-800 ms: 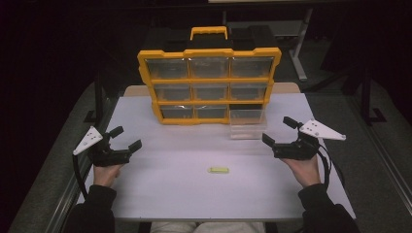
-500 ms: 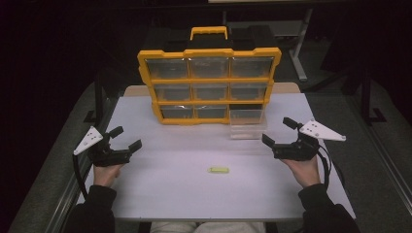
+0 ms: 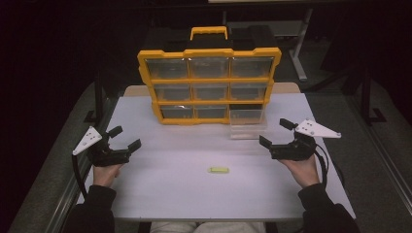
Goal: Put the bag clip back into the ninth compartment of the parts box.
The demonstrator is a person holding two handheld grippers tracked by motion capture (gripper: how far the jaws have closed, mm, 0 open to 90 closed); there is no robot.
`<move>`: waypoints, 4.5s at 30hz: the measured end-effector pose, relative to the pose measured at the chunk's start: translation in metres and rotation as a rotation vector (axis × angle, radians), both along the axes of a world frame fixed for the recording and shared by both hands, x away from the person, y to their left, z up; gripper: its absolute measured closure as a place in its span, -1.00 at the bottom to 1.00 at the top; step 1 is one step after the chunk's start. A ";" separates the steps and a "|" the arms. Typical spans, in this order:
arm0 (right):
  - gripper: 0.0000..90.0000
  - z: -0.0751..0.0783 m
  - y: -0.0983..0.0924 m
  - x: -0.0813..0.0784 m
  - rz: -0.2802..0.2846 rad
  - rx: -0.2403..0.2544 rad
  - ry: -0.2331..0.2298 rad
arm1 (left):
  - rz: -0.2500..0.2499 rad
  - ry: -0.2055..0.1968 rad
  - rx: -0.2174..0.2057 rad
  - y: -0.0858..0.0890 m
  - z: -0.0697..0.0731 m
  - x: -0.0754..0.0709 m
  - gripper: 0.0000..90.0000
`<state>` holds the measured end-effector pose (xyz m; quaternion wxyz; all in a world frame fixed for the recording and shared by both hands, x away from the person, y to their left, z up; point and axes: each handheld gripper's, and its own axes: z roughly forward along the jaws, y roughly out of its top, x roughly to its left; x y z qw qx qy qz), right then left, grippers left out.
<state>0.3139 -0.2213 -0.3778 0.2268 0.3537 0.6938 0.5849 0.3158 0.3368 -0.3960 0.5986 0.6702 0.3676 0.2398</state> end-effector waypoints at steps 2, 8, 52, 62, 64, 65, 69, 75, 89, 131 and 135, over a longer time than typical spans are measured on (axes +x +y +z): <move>-1.00 0.000 0.001 0.000 0.006 -0.002 0.004 | 0.002 0.002 0.001 0.000 0.000 0.000 -1.00; -1.00 0.006 0.010 0.001 0.052 -0.033 0.036 | 0.014 -0.001 0.009 0.001 0.001 -0.002 -1.00; -1.00 0.018 0.108 0.036 0.364 -0.284 0.181 | -0.002 0.000 0.023 -0.002 -0.001 -0.002 -1.00; -1.00 0.013 0.122 0.038 0.422 -0.346 0.218 | 0.002 -0.002 0.029 -0.001 -0.001 -0.003 -1.00; -1.00 0.012 0.123 0.039 0.426 -0.348 0.219 | 0.002 0.000 0.029 -0.001 -0.001 -0.002 -1.00; -1.00 0.012 0.125 0.039 0.431 -0.350 0.222 | 0.002 0.003 0.026 -0.001 -0.002 -0.002 -1.00; -1.00 0.008 0.133 0.041 0.454 -0.375 0.237 | 0.002 0.001 0.026 0.000 -0.002 -0.003 -1.00; -1.00 0.005 0.143 0.042 0.490 -0.403 0.252 | -0.003 0.005 0.017 0.000 -0.001 -0.004 -1.00; -1.00 -0.014 0.164 0.039 0.595 -0.528 0.334 | -0.006 0.003 0.017 0.000 -0.002 -0.007 -1.00; 0.18 -0.044 0.178 0.035 0.566 -0.832 0.522 | -0.009 0.003 0.015 0.001 -0.003 -0.007 -1.00; 0.43 -0.044 0.178 0.036 0.543 -0.839 0.528 | -0.012 0.001 0.015 0.000 -0.003 -0.007 -1.00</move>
